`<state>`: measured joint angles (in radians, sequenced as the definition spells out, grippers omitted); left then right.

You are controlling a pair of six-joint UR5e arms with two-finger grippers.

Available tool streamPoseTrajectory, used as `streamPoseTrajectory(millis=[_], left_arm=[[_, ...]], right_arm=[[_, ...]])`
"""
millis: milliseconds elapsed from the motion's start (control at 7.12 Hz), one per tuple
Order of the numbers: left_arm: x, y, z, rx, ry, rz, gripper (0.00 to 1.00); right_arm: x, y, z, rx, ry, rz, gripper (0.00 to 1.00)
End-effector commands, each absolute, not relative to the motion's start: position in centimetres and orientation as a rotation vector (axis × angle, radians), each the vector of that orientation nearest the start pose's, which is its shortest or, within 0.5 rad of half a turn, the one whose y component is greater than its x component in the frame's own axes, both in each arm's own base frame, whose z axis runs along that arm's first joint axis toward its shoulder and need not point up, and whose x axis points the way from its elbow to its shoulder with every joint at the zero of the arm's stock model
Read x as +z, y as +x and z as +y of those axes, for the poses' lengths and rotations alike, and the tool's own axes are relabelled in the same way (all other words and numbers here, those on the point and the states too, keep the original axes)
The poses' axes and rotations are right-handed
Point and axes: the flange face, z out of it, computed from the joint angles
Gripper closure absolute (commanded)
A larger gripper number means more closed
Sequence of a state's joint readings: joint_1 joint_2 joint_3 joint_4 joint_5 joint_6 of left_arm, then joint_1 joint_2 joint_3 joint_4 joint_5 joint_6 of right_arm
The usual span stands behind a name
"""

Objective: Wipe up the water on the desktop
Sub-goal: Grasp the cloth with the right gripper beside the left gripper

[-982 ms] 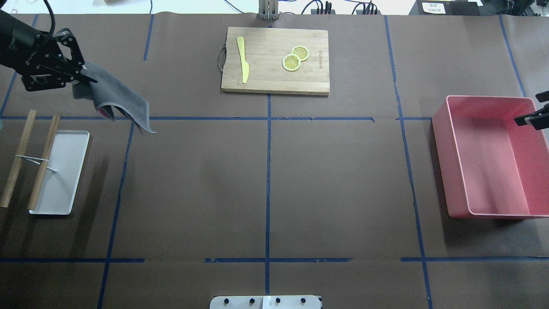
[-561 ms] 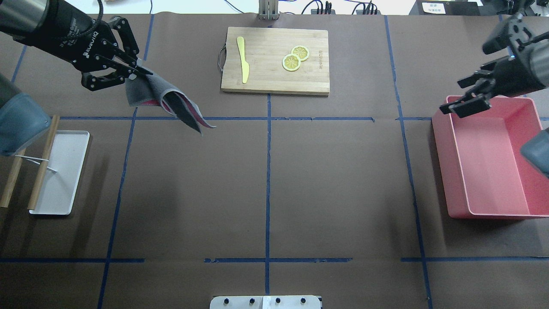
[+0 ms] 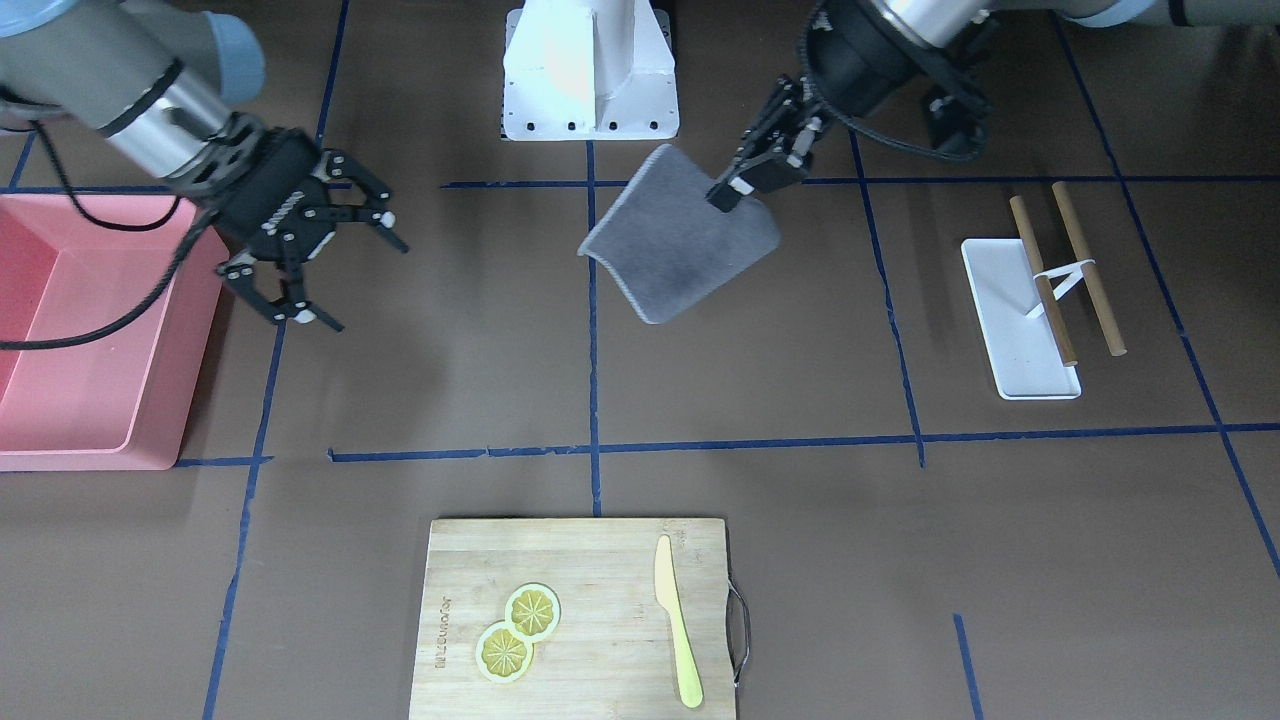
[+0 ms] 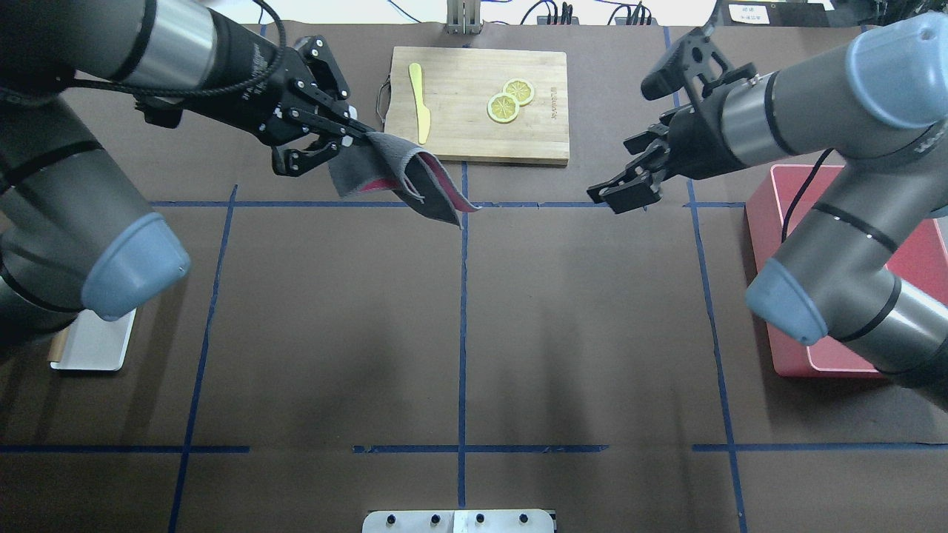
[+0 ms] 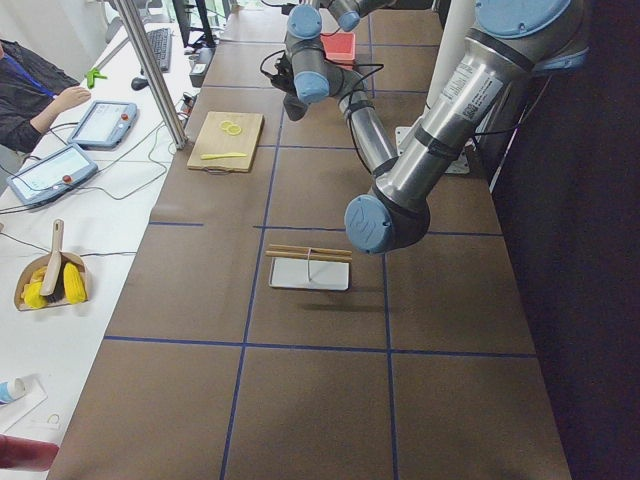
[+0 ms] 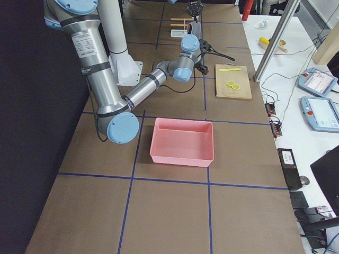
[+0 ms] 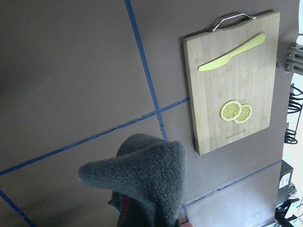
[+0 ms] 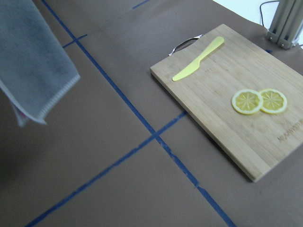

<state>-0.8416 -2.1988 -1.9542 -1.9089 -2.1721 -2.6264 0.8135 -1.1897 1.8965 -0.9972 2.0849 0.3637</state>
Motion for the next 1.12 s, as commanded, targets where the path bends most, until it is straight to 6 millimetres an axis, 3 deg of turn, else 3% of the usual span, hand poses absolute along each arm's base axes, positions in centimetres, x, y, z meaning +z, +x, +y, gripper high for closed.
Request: streamPoseTrajectory(millis=[0, 281, 561, 982], left_arm=[[6.5, 34.1, -45.4, -1.222, -0.723, 1.367, 0.95], [5.5, 34.0, -45.2, -1.233, -0.746, 1.377, 0.95], [5.2, 34.5, -44.8, -1.231, -0.763, 1.374, 0.95], [4.7, 36.0, -42.7, -1.182, -0.792, 1.366, 0.95]], right_arm=[[19.4, -37.0, -42.1, -0.661, 0.957, -1.041, 0.00], [18.9, -38.4, -40.3, -0.686, 0.959, -1.062, 0.00], [18.0, -38.6, -39.1, -0.703, 0.969, -1.086, 0.00], [18.1, -38.6, -39.1, -0.702, 0.969, -1.084, 0.01]])
